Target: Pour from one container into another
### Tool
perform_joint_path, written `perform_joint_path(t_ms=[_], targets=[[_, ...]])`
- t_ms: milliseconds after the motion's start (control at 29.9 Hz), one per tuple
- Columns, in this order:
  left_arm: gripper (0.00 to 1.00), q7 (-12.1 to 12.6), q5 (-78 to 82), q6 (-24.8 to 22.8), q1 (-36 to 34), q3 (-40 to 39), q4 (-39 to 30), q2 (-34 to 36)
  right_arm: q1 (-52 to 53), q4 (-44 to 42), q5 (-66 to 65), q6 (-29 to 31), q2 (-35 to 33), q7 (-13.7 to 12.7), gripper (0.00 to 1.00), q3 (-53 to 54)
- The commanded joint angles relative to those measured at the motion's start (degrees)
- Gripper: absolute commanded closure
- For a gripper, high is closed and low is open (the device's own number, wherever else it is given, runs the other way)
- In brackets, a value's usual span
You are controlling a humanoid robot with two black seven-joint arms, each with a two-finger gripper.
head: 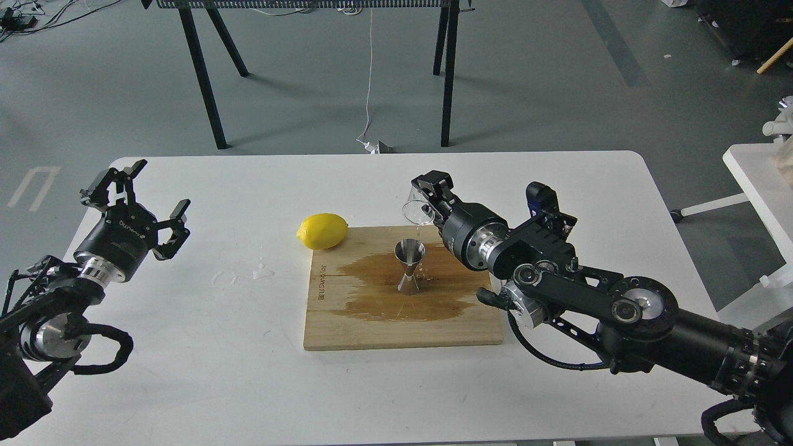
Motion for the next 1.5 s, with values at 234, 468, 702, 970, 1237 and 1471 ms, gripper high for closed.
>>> perform_joint_path(t_ms=[234,468,702,970,1237,1471], targets=[[0.06,0.00,-0.07,0.00,0.01,0.00,0.01,-0.01,0.02,-0.53,-0.13,1.03,0.86,0.09,0.60,-2.04],[0.06,0.00,-0.07,0.00,-0.07,-0.08,0.01,-0.01,0.02,-0.71,-0.92,1.03,1.47,0.18,0.60,-2.66],[0.06,0.00,-0.07,0.00,0.02,-0.08,0.01,-0.01,0.10,-0.62,-3.64,1.03,1.47,0.18,0.60,-2.83],[0.06,0.00,-0.07,0.00,0.02,-0.08,0.01,-0.01,1.60,-0.53,-5.40,1.03,1.30,0.62,0.60,-7.14],[0.06,0.00,-0.07,0.00,0.02,-0.08,0.01,0.08,1.77,-0.71,-9.27,1.03,1.39,0.71,0.60,-9.16],[0.06,0.00,-0.07,0.00,0.02,-0.08,0.10,-0.01,2.13,-1.32,-11.47,0.94,1.39,0.79,0.60,-10.57]])
